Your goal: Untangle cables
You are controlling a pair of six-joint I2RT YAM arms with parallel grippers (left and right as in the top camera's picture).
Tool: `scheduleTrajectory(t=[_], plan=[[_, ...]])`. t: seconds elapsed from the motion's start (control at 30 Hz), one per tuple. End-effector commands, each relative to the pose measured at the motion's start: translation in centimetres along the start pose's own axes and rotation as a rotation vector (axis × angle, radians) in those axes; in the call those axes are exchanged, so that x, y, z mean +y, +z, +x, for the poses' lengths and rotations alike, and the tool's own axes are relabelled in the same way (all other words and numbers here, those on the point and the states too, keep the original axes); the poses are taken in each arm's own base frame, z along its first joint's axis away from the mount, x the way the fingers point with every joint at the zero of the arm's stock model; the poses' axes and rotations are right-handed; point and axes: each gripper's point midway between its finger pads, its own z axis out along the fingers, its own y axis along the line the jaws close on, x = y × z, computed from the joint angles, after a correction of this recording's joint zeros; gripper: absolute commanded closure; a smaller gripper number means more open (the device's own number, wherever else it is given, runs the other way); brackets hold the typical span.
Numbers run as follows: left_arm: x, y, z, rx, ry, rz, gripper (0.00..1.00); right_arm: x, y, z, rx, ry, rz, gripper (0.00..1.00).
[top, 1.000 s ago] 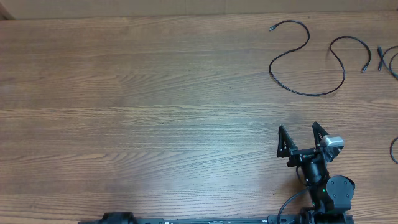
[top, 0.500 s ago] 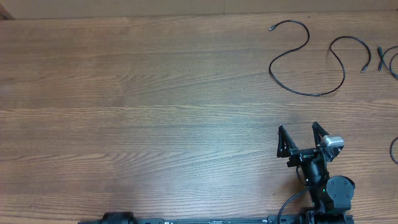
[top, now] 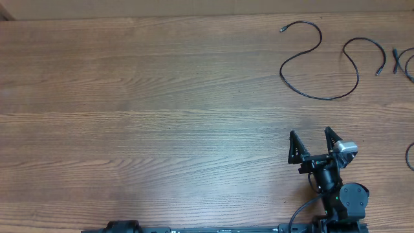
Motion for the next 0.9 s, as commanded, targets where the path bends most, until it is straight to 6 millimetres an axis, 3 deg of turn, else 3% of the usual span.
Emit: scheduleTrajectory(t=[0.0,0.2,0.4,0.53,0.67,0.87], plan=[[0.0,-0.2,0.1,-0.001,-0.013,0.014,0.01,0.1,0.0,0.2,-0.002,-0.005,-0.009,0.00],[0.0,-0.2,-0.1,-0.007,-0.014,0.013,0.01,0.1,0.0,0.2,-0.002,-0.005,-0.009,0.00],[-0.4,0.9,-2.9,-0.121,-0.028,-0.007,0.01,0.1,0.0,0.2,-0.001,-0.004,-0.009,0.00],[-0.3,4.0,-4.8,-0.197,-0.038,-0.063,0.00,0.1,0.0,0.2,-0.001,-0.005,-0.009,0.00],[-1.2,7.9,-5.3,-0.216,-0.042,-0.049,0.00,0.1,0.0,0.2,-0.001,-0.004,-0.009,0.00],[-1.0,14.6,-3.7,-0.193,-0.037,-0.062,0.01,0.1,0.0,0.2,-0.001,-0.004,-0.009,0.00]])
